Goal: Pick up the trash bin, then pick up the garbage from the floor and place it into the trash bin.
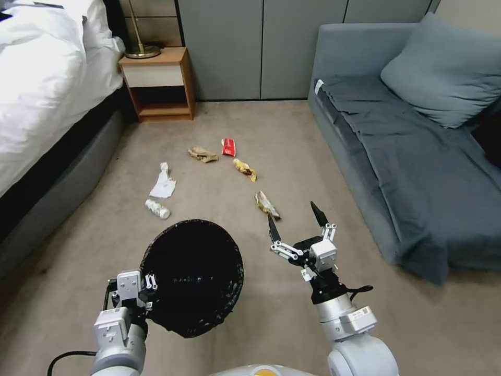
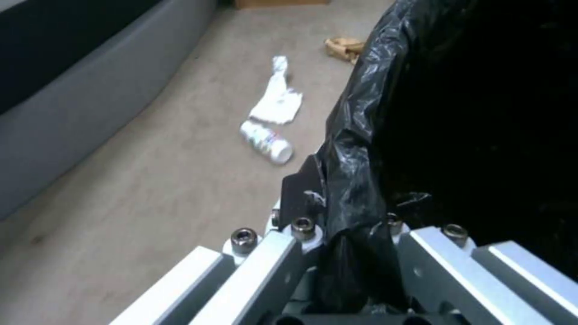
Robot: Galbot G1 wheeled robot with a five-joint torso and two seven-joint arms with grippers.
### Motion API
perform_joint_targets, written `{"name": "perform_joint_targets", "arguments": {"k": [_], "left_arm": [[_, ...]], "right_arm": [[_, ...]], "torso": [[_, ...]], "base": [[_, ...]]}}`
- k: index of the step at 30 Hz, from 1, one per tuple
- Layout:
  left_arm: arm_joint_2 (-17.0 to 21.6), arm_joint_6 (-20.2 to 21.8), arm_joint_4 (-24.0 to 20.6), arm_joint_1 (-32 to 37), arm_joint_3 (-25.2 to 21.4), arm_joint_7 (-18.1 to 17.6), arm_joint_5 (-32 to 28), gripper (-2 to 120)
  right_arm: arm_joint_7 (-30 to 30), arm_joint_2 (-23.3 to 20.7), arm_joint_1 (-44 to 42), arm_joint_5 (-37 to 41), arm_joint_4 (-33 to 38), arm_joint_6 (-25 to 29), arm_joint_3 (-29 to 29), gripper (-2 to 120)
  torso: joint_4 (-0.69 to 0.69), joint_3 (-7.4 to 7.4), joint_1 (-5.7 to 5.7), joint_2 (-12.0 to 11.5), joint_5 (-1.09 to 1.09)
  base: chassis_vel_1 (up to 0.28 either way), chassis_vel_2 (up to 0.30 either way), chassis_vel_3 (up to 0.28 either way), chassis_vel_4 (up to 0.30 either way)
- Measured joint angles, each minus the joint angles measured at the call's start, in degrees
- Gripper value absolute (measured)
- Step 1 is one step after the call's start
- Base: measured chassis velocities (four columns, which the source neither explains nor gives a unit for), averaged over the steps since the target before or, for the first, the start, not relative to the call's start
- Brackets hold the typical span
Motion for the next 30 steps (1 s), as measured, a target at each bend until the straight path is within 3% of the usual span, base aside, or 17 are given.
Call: {"name": "perform_joint_targets", "arguments": {"k": [19,30], "left_arm": [[-0.05,0.08,0.15,-0.16,-0.12,-0.01,-0.10,0],[-0.08,0.11,0.17,-0.14,-0.09,0.00,-0.11,0]], "right_arm": [[-0.94,0.06,0.24,-0.21,-0.34,1.21,0.08,100],[-1.25,0.17,-0.02,-0.77,-0.42,1.44,-0.01,100]], "torso": [[0.02,0.01,0.01,0.00,0.01],[0.02,-0.01,0.00,0.00,0.02]], "base": [[-0.257,0.263,0.265,-0.259],[0.018,-0.021,-0.032,0.018]]}}
